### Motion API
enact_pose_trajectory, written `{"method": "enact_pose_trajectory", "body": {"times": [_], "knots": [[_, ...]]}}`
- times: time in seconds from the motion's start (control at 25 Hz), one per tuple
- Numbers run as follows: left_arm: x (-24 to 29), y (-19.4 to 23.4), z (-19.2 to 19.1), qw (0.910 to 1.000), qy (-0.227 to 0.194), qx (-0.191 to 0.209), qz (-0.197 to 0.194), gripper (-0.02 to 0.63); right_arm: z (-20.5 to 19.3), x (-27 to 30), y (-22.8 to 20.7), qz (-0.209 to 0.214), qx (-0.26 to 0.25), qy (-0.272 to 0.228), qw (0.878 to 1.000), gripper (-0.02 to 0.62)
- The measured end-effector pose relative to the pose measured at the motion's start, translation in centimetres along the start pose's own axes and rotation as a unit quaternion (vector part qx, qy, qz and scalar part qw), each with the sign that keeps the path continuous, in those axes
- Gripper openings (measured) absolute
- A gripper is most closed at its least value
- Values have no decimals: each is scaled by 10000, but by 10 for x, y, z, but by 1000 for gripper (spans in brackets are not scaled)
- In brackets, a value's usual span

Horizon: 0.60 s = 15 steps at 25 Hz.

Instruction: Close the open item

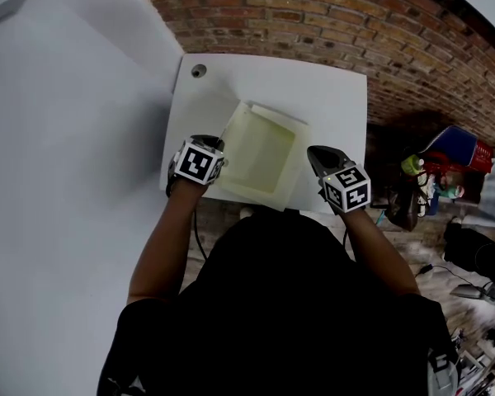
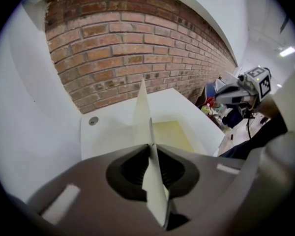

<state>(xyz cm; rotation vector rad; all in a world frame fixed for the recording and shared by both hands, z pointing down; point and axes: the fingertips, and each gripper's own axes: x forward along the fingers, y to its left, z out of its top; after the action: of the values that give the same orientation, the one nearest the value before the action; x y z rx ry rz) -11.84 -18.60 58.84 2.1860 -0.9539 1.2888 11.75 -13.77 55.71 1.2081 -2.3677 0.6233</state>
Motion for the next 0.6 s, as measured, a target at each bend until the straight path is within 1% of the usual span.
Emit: {"method": "enact_pose_trajectory", "body": {"times": [0.52,0.6], "knots": [[12,-51,9,9980,-42,23,-632,15,-7,-5,-8,-142,99,51,9998,2],[15,-58,9,9974,-41,39,-724,25,-9,-7,-9,-169,118,47,9998,2]]}}
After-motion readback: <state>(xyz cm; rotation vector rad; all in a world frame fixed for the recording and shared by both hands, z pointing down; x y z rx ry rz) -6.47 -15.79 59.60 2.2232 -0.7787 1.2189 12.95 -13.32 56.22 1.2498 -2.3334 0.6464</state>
